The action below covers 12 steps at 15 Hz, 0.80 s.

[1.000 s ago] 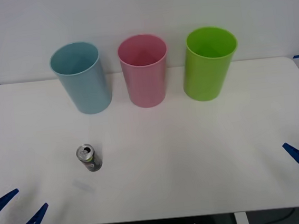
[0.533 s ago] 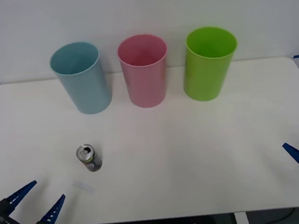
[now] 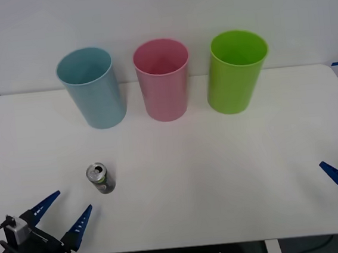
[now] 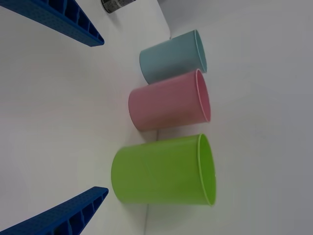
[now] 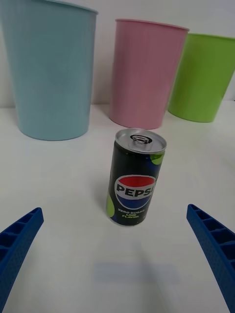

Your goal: Grasp the object on the table and drop it into the matching bin: aluminum can to the light blue bin, PET bottle to the pink bin.

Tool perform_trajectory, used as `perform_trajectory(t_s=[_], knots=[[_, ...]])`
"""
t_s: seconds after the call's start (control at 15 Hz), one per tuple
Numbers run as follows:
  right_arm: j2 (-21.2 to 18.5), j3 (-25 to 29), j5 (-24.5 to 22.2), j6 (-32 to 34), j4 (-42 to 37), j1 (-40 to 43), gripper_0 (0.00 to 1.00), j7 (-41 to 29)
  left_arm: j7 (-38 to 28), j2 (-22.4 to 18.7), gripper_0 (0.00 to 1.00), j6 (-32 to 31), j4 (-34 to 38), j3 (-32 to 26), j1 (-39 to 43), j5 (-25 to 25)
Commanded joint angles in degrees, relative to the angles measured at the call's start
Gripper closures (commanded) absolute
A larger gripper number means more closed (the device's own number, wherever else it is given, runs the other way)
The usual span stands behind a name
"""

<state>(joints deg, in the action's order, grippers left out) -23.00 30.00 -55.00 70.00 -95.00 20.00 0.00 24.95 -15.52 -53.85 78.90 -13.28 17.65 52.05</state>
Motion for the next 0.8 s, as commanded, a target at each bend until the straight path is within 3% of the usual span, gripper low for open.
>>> perform_trajectory(t_s=[0.07,0.8], knots=[[0.00,0.00,0.00,0.00,0.00,0.00,0.00,0.00,-0.08,1.54,0.00,0.94,-0.24,-0.08,-1.21,1.04],[0.00,0.00,0.00,0.00,0.00,0.00,0.00,0.00,0.98,1.72,0.00,1.11,-10.17,0.53,-11.85,3.50]])
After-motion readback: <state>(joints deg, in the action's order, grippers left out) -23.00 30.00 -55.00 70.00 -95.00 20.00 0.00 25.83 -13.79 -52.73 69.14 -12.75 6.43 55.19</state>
